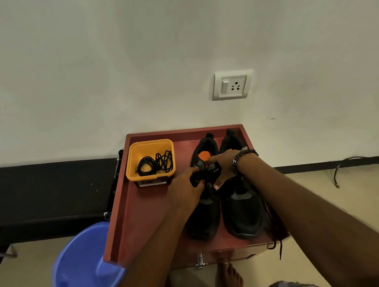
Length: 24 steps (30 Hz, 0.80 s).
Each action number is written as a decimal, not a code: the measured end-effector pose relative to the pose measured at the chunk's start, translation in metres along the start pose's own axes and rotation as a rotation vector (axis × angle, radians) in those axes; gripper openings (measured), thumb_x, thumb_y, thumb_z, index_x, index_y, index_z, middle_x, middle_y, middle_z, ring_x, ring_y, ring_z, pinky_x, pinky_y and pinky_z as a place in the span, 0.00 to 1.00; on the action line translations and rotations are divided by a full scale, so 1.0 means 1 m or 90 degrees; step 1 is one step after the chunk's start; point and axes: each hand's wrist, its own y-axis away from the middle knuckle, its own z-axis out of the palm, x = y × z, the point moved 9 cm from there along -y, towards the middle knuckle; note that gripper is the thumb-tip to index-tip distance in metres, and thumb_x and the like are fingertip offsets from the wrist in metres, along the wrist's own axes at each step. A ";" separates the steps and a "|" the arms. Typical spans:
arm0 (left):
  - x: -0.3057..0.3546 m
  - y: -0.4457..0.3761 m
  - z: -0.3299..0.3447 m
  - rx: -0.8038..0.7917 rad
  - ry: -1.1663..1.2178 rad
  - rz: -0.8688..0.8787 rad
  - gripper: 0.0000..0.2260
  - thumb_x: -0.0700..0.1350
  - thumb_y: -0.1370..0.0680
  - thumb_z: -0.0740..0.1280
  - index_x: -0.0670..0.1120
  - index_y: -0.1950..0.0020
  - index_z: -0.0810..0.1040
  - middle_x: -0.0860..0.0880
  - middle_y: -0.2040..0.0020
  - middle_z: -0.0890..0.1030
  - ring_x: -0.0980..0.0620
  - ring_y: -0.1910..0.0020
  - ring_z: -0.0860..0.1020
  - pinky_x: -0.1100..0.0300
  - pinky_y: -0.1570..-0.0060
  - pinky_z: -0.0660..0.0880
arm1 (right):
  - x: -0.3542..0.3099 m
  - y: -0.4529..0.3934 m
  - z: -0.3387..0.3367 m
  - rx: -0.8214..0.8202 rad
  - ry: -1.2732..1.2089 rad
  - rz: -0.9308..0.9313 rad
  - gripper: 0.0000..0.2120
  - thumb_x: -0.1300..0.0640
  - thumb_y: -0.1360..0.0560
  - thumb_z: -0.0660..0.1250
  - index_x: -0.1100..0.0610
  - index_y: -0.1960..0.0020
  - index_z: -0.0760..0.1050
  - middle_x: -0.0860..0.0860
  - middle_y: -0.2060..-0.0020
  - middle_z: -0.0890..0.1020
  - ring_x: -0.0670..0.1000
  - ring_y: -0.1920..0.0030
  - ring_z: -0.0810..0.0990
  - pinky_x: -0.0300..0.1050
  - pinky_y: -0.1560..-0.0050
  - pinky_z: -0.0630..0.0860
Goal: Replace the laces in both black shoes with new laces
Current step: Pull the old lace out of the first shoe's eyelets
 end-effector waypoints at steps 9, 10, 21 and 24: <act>0.002 0.002 -0.044 -0.011 0.172 -0.005 0.11 0.46 0.21 0.69 0.52 0.39 0.78 0.59 0.47 0.81 0.61 0.45 0.78 0.76 0.54 0.68 | 0.017 0.023 -0.017 0.096 -0.221 -0.032 0.25 0.34 0.32 0.72 0.50 0.44 0.78 0.50 0.49 0.82 0.53 0.47 0.80 0.52 0.42 0.78; 0.012 0.003 -0.062 0.017 0.186 0.011 0.10 0.46 0.21 0.69 0.52 0.40 0.78 0.60 0.49 0.80 0.64 0.47 0.77 0.76 0.56 0.68 | 0.021 0.031 -0.026 0.116 -0.256 -0.031 0.25 0.34 0.31 0.72 0.52 0.45 0.78 0.51 0.49 0.82 0.53 0.47 0.80 0.52 0.42 0.78; 0.115 0.033 -0.126 0.091 -0.012 0.209 0.07 0.43 0.22 0.69 0.49 0.45 0.80 0.52 0.47 0.79 0.56 0.47 0.75 0.68 0.47 0.69 | 0.030 0.073 -0.013 0.165 -0.945 0.111 0.12 0.55 0.21 0.68 0.60 0.40 0.76 0.57 0.42 0.82 0.56 0.52 0.83 0.48 0.66 0.82; 0.107 0.050 -0.097 0.067 -0.029 0.203 0.07 0.45 0.24 0.69 0.52 0.46 0.79 0.52 0.47 0.78 0.53 0.47 0.75 0.56 0.45 0.73 | 0.019 0.089 0.013 0.154 -1.167 0.144 0.02 0.63 0.21 0.66 0.59 0.50 0.76 0.57 0.51 0.81 0.57 0.55 0.82 0.63 0.58 0.80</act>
